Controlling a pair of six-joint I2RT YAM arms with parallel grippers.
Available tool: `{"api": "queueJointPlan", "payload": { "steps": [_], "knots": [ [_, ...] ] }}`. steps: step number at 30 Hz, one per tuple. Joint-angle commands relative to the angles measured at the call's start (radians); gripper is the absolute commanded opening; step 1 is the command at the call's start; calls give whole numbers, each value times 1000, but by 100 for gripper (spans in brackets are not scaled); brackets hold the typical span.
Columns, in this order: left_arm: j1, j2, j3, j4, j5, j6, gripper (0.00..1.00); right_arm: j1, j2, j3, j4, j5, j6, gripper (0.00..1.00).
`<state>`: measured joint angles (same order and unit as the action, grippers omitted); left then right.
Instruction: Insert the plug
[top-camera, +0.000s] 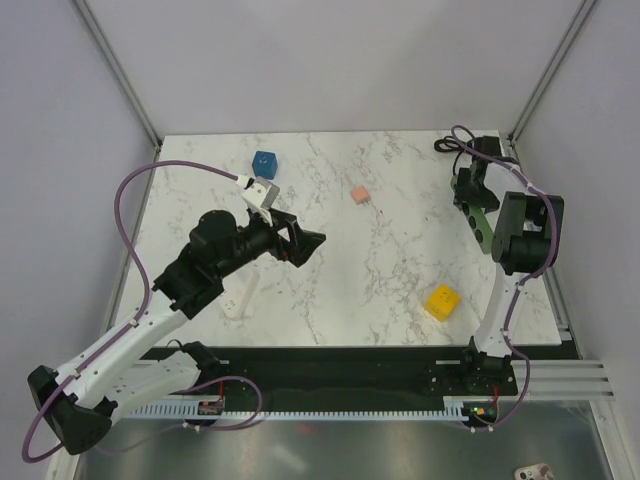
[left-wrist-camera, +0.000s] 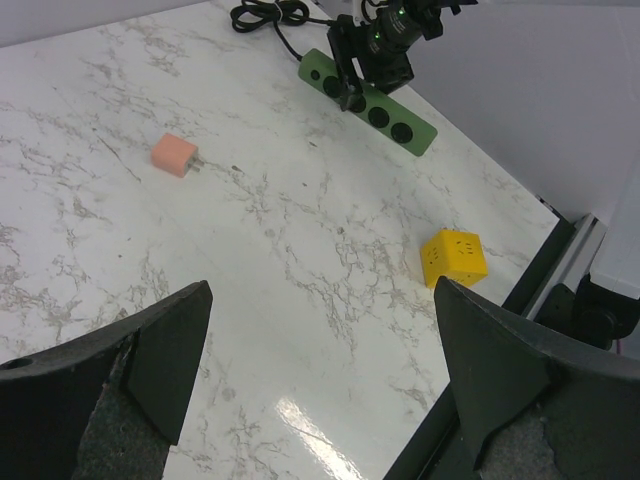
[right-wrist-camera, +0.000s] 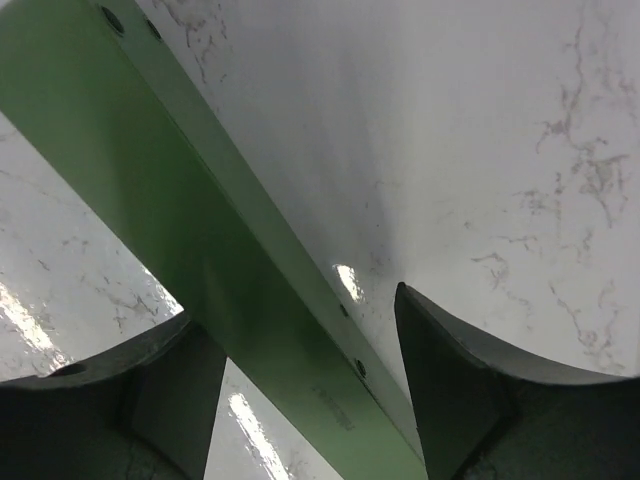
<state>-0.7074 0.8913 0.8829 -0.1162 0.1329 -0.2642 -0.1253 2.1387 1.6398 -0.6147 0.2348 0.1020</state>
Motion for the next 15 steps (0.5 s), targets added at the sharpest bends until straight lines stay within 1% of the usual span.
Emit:
{"api": "queueJointPlan", "payload": {
  "steps": [1,4,5,7,8,9,10,11,12,13,14,15],
  "knots": [
    [-3,8,22,52,-7,-7,100,-40,21,35,-11,-179,-21,72],
    [-3,11,25,53,4,-9,100,-39,27,32,-8,-230,-18,56],
    [-3,11,22,53,1,-9,100,-39,29,31,-10,-270,-13,38],
    [-3,8,22,53,-3,-9,100,-39,26,32,-7,-334,19,24],
    [-3,8,21,53,-6,-9,100,-39,21,26,3,-438,40,13],
    [-3,6,21,53,-6,-9,100,-39,7,12,50,-504,68,9],
    [-3,6,21,53,-4,-9,100,-39,-29,-41,97,-573,143,6],
    [-3,5,22,53,-3,-10,100,-37,-54,-85,159,-660,198,3],
    [-3,6,22,53,-1,-10,100,-31,-83,-200,340,-802,259,3],
    [-3,6,22,53,0,-10,100,-24,-138,-266,446,-866,412,2],
    [-3,6,22,53,5,-12,100,-14,-166,-341,574,-908,489,0],
    [-3,6,22,53,7,-13,100,12,-190,-476,825,-967,574,0]
  ]
}}
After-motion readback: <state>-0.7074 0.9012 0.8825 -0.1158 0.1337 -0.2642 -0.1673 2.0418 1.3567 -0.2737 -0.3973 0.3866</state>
